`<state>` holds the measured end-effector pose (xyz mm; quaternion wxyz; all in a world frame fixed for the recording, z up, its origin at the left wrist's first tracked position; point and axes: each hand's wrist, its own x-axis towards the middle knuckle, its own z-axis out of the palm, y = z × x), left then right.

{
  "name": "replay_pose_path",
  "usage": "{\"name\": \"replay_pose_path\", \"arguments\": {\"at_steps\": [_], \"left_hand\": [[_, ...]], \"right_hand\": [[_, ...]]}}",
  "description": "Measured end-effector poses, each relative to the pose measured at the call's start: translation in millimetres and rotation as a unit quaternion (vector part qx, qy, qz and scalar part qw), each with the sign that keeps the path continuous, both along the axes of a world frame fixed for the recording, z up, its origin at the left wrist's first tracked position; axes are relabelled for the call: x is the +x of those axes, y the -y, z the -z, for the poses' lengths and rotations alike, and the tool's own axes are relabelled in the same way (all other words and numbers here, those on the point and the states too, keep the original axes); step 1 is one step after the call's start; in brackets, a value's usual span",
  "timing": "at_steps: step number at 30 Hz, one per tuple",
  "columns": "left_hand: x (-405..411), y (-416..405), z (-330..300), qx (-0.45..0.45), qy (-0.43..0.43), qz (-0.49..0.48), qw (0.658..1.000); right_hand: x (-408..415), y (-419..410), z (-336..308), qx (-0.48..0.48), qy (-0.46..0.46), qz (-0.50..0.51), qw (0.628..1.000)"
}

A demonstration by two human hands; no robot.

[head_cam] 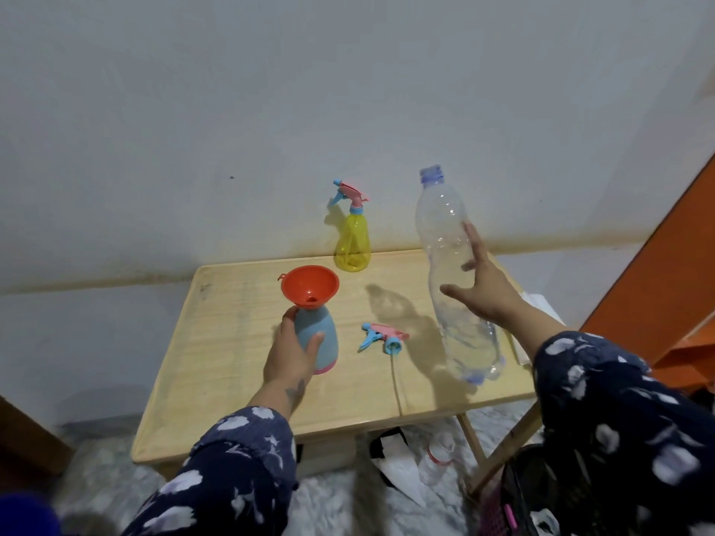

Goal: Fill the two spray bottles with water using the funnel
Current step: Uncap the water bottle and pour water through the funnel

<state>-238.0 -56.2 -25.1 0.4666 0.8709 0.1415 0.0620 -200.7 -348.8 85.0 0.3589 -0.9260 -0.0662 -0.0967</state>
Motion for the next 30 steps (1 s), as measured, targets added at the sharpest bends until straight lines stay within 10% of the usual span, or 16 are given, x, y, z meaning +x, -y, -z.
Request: {"name": "replay_pose_path", "arguments": {"at_steps": [11,30], "left_hand": [[1.3,7.2,15.8,-0.023,0.034,-0.037,0.998],[1.6,13.3,14.2,-0.004,0.028,-0.047,0.999]], "right_hand": [[68.1,28.3,47.0,0.141,0.104,0.138,0.975],[67.8,43.0,53.6,0.095,0.093,0.155,0.979]]}}
